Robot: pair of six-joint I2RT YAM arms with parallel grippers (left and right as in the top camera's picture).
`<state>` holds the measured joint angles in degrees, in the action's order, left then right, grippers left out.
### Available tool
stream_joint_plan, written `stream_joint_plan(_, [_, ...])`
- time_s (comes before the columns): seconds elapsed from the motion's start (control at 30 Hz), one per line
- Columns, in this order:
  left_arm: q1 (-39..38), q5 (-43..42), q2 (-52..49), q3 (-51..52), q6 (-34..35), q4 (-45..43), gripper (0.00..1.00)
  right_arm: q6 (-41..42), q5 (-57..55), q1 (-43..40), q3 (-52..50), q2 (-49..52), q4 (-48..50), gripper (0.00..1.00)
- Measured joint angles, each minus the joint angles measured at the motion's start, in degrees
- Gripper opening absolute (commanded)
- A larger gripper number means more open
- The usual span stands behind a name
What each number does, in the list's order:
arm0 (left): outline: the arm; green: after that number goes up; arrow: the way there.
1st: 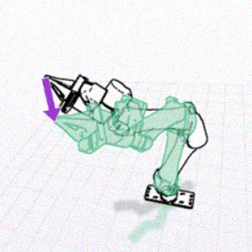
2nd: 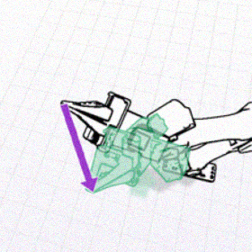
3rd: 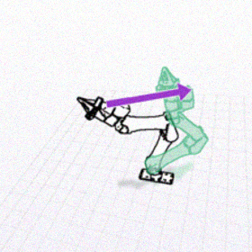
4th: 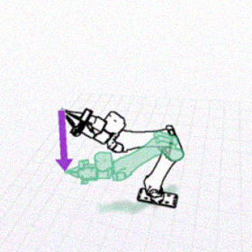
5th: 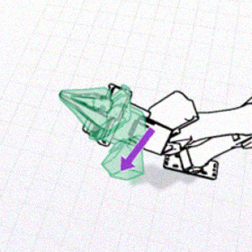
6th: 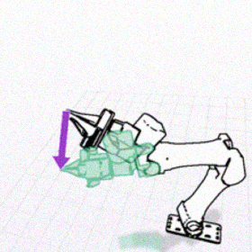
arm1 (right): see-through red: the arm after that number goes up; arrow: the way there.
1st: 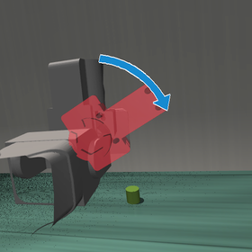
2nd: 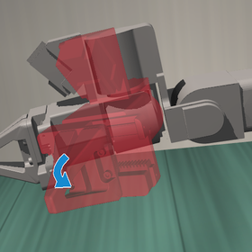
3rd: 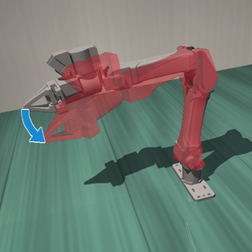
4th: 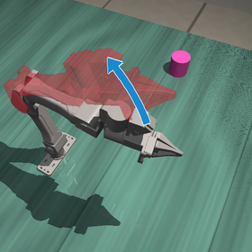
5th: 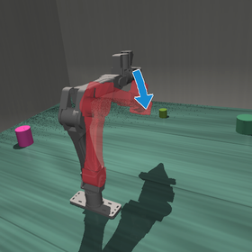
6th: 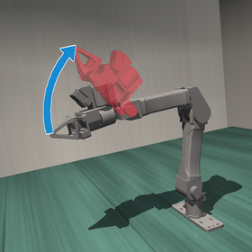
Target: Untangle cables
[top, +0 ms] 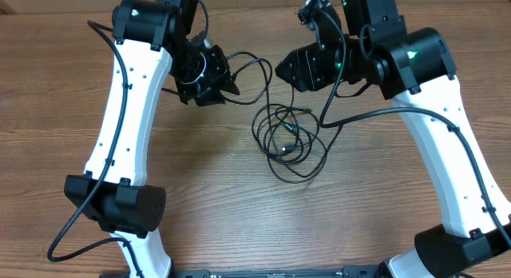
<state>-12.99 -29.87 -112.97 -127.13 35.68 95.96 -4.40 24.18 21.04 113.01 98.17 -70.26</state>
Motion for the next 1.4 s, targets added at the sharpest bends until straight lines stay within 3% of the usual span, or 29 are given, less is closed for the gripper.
stream_joint_plan(0.33, [0.0,-9.4,0.0,0.0,-1.2,0.7,0.04,-5.3,1.2,0.0,-1.7,0.0,1.0,0.48])
stream_joint_plan(1.4, [-0.7,-17.0,0.0,0.0,-3.9,0.7,0.04,-1.6,-5.2,0.0,-1.7,0.0,8.5,0.44])
